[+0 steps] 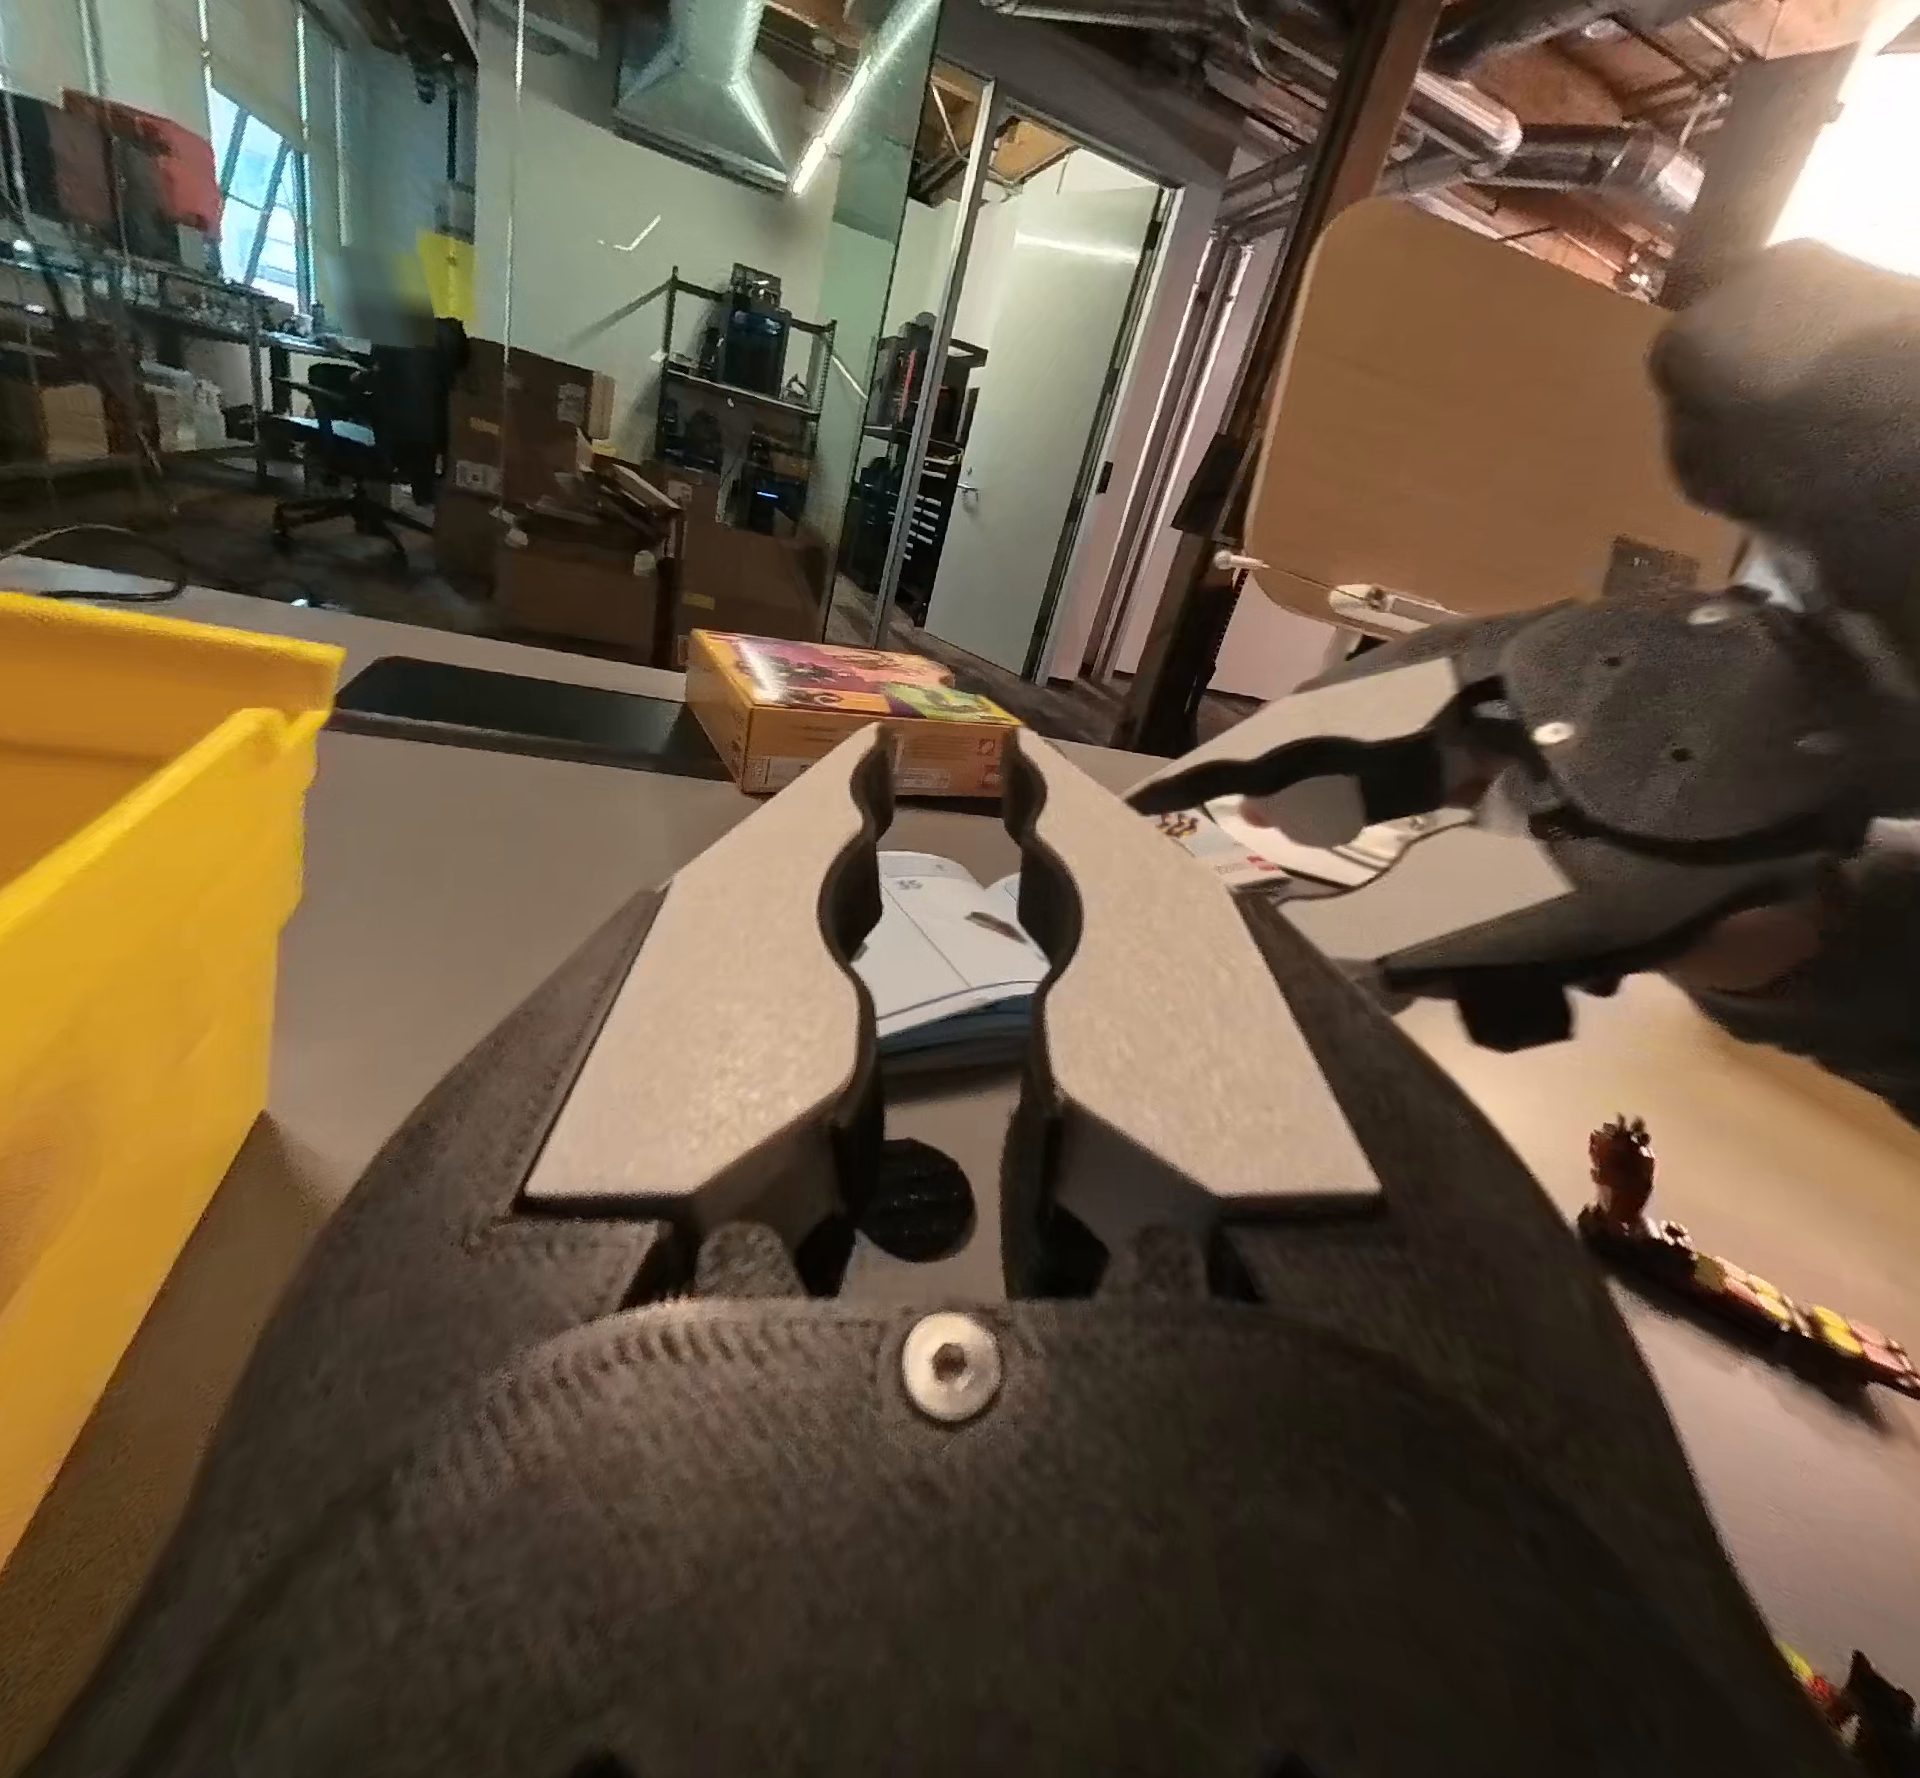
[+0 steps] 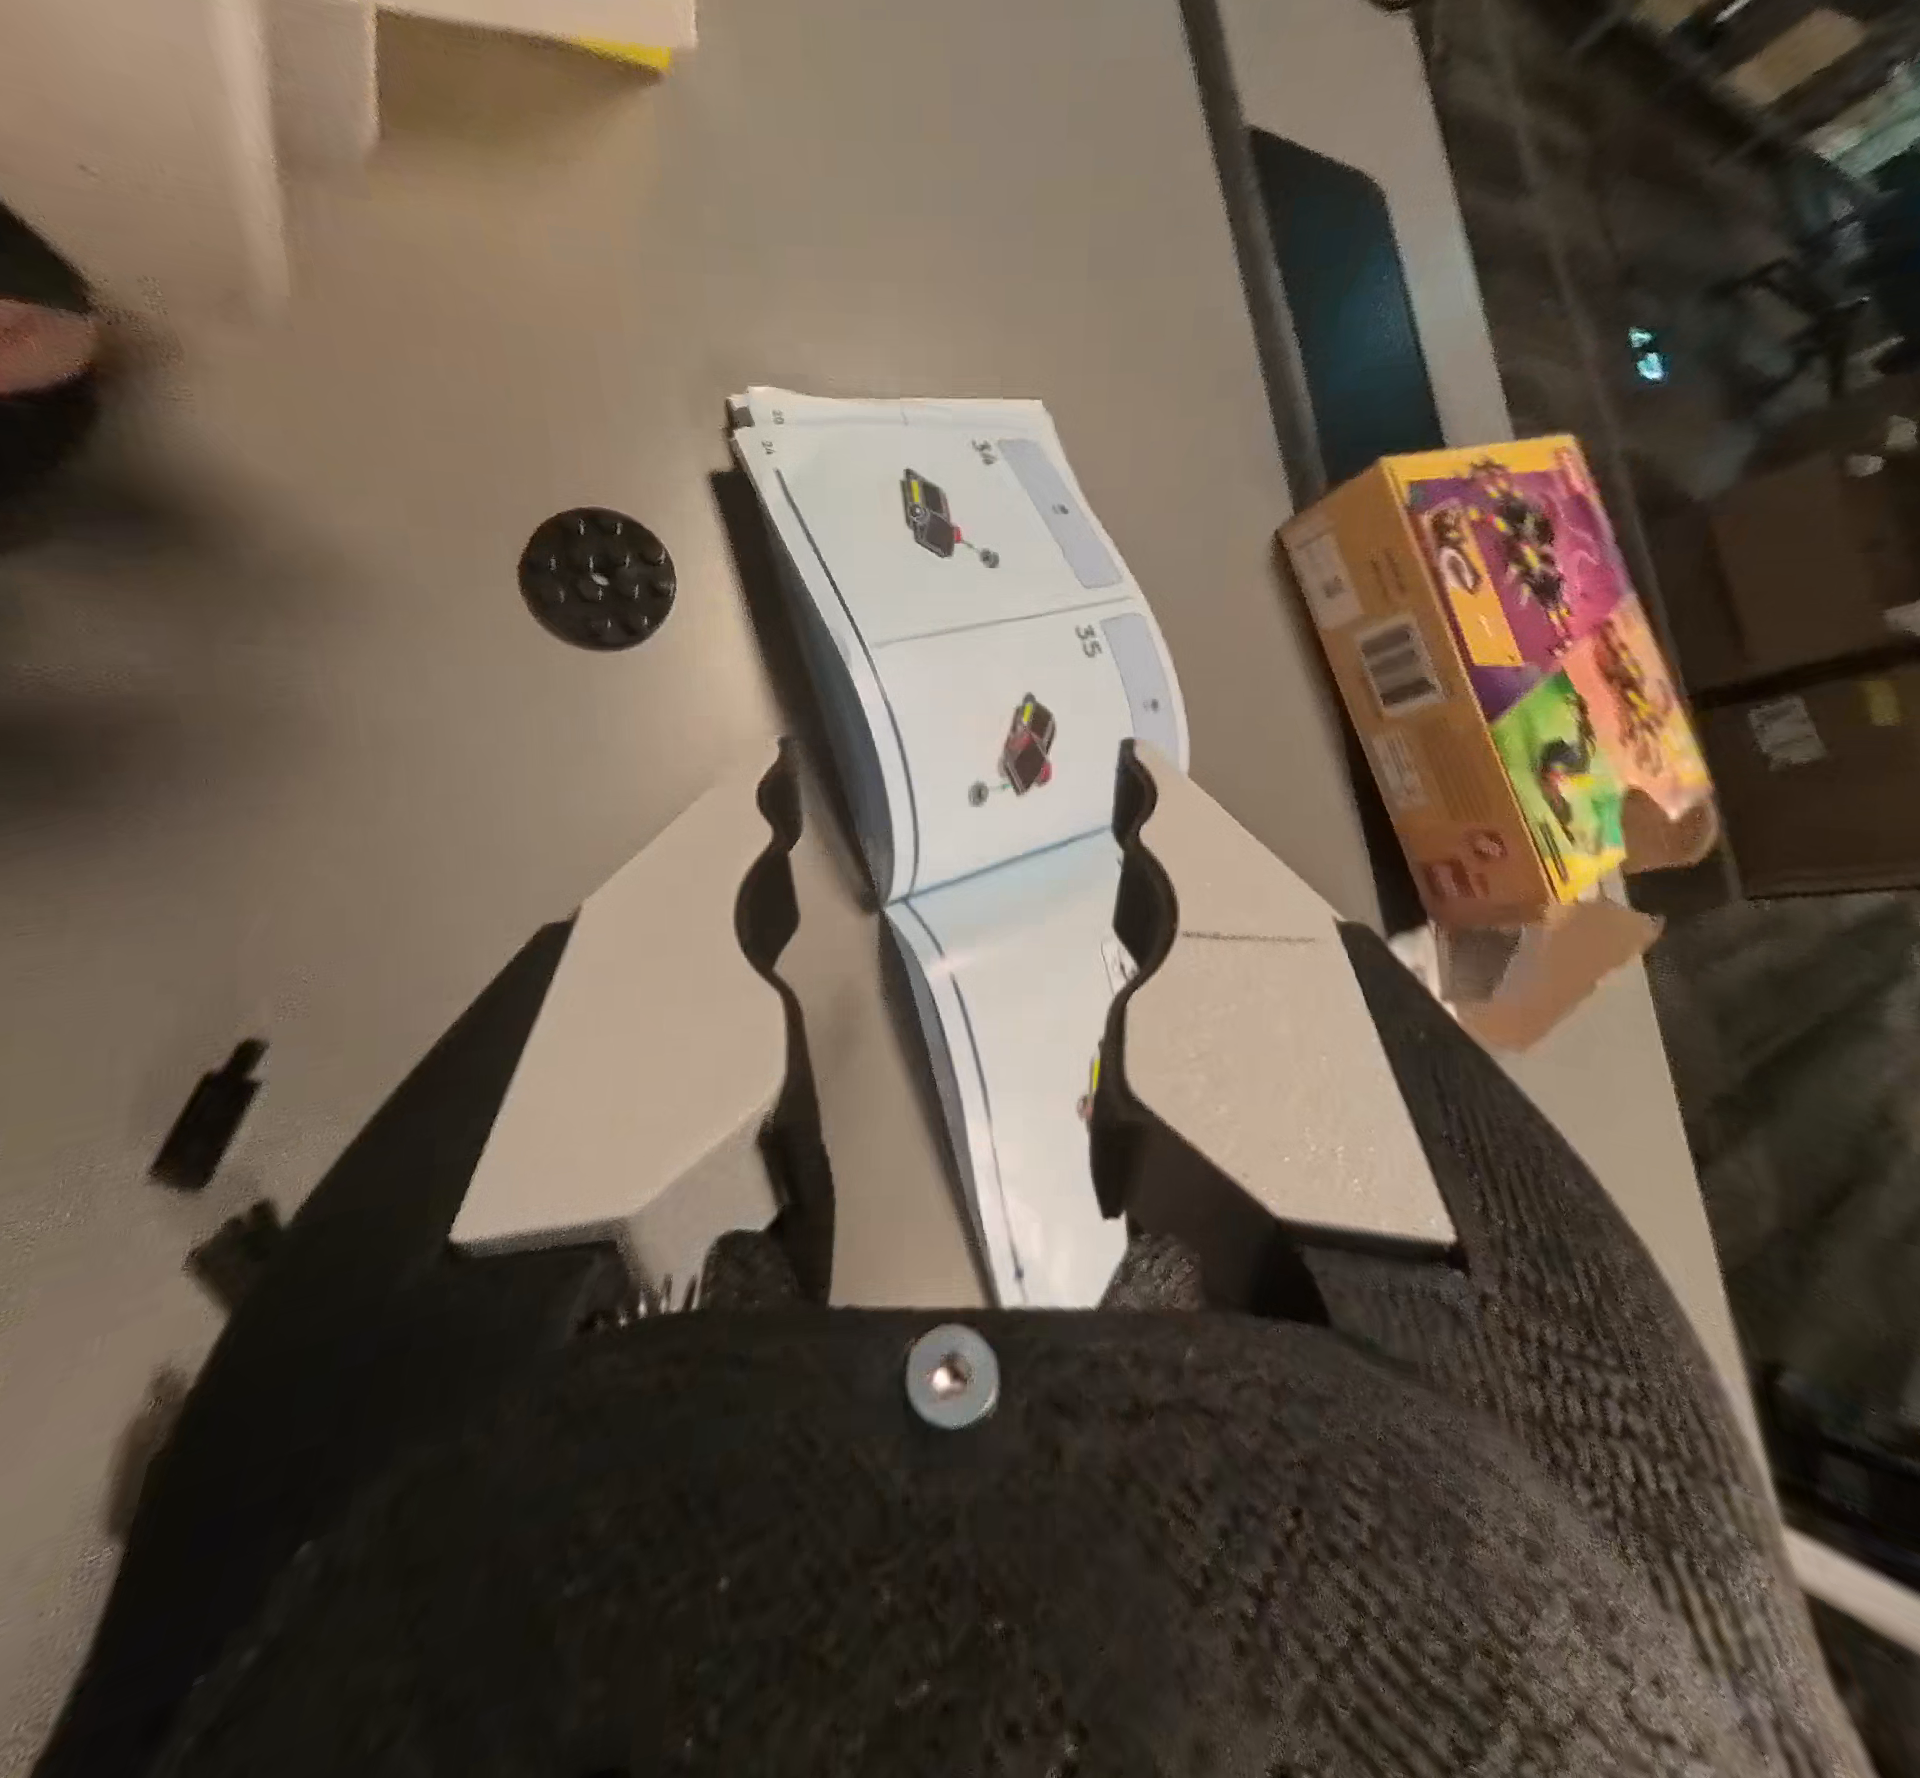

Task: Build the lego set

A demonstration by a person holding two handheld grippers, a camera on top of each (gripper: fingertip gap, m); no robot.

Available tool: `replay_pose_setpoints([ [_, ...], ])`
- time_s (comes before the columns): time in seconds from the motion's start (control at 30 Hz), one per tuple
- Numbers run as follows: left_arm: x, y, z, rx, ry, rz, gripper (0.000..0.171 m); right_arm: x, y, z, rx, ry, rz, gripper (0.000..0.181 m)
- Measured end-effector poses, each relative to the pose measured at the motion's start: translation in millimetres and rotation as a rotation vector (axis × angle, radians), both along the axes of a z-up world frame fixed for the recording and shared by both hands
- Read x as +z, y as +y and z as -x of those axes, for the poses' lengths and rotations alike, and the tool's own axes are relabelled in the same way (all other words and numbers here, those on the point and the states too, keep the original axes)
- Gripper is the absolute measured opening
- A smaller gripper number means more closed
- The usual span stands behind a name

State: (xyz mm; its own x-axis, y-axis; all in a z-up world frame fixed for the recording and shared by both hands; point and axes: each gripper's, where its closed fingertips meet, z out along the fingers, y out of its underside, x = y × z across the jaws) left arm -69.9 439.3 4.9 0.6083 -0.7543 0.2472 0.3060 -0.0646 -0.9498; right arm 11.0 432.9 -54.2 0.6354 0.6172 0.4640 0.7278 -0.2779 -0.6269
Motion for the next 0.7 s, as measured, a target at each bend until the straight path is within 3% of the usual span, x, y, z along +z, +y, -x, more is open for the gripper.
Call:
replay_pose_setpoints([
  [0.27,0,3,4,0.004,-0.013,0.014,0.019,-32,22,0,-0.032,-0.148,0.044,0.052],
  [0.7,-1,2,2,-0.01,-0.012,0.019,0.019,-5,10,-57,-0.324,-0.06,-0.128,0.024],
])
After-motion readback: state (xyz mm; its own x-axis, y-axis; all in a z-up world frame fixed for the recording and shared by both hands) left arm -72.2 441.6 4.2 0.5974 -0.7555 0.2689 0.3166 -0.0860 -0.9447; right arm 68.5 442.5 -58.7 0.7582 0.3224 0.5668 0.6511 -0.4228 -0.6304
